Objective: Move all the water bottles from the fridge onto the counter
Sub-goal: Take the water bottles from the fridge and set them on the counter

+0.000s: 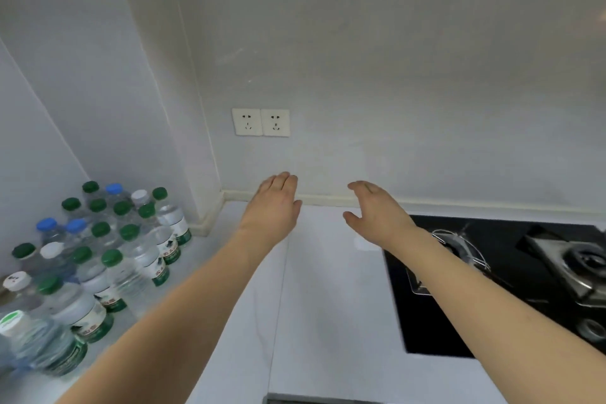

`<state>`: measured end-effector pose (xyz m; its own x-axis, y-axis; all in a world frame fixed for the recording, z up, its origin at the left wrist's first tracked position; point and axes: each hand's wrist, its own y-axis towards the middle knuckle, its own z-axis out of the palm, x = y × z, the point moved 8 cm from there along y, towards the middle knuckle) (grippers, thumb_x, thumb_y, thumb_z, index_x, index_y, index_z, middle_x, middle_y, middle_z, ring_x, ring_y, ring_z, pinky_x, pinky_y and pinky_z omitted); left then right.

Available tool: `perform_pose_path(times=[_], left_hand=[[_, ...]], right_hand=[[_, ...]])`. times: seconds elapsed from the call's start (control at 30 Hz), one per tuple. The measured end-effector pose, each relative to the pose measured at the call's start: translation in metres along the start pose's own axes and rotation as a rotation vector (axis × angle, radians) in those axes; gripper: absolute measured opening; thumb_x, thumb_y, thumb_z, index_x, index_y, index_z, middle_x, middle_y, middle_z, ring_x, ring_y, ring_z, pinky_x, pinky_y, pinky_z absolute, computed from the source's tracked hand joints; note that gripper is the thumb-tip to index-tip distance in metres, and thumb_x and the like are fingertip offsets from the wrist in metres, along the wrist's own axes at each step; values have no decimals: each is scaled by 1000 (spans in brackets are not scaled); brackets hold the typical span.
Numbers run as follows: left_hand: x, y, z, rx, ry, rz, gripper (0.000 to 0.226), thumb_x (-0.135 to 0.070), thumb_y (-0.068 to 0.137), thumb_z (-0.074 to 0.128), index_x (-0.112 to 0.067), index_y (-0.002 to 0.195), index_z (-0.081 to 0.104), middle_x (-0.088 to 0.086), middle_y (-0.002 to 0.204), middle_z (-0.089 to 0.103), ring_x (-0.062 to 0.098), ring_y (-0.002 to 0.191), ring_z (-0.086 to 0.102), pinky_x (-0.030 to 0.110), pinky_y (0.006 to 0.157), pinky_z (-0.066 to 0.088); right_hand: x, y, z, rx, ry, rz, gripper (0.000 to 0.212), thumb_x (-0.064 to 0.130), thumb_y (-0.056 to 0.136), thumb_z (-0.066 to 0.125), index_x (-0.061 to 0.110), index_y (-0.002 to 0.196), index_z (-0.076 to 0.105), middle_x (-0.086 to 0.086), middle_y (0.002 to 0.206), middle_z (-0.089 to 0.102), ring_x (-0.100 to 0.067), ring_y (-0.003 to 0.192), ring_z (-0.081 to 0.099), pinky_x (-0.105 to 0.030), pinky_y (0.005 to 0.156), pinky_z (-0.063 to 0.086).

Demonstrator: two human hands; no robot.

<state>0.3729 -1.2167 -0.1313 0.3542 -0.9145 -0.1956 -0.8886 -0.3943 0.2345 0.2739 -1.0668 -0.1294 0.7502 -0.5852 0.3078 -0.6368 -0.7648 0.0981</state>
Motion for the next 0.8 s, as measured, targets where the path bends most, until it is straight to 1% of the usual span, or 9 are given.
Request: perform_pose_path(times=[0.07,0.1,0.2,0.27,0.4,0.5,0.63,0.8], left_hand=[[-38,12,1,-5,-1,63,53,-28,102,42,-6,148,29,11,155,29,28,143,24,35,119,18],[-47,16,1,1,-4,68,53,-28,102,42,-7,149,27,10,156,28,27,144,23,34,119,18],[-105,31,8,-10,-32,132,53,-28,102,41,-8,149,27,9,157,25,26,144,21,32,119,16],[-159,40,15,-4,-57,200,52,-28,102,41,-8,149,27,9,157,26,26,144,22,31,119,16],[-241,50,31,33,-74,293,53,-27,103,40,-8,150,26,10,158,25,27,145,21,32,119,16],[-311,55,45,62,-95,378,54,-28,102,41,-9,150,26,10,158,25,27,145,21,34,120,17],[-386,57,57,80,-115,451,54,-29,102,41,-10,150,26,9,158,25,27,145,22,34,119,19],[-485,51,69,73,-147,560,51,-28,102,41,-10,149,29,9,157,27,26,144,24,34,117,21]], right_hand=[[-33,-16,-17,-34,-2,56,61,31,95,55,12,149,31,-6,154,34,-22,141,30,-31,117,24],[-42,-20,-22,-43,3,66,62,30,95,55,12,149,31,-6,154,34,-22,141,30,-31,117,24],[-91,-48,-47,-67,-4,145,62,30,95,55,12,149,30,-5,154,33,-23,141,31,-32,116,26],[-134,-72,-68,-95,-14,211,63,30,95,56,13,149,30,-5,154,33,-23,141,31,-33,116,28],[-196,-112,-100,-147,-28,295,63,32,94,57,12,148,32,-6,153,36,-23,140,33,-34,115,30],[-247,-151,-124,-176,-49,392,63,33,93,57,13,148,33,-6,152,36,-25,139,33,-35,114,30],[-303,-199,-147,-185,-62,478,62,33,94,56,12,147,34,-7,150,40,-26,137,36,-37,113,33],[-370,-265,-180,-242,-59,582,59,27,93,55,11,146,35,-7,148,42,-25,134,39,-34,111,34]])
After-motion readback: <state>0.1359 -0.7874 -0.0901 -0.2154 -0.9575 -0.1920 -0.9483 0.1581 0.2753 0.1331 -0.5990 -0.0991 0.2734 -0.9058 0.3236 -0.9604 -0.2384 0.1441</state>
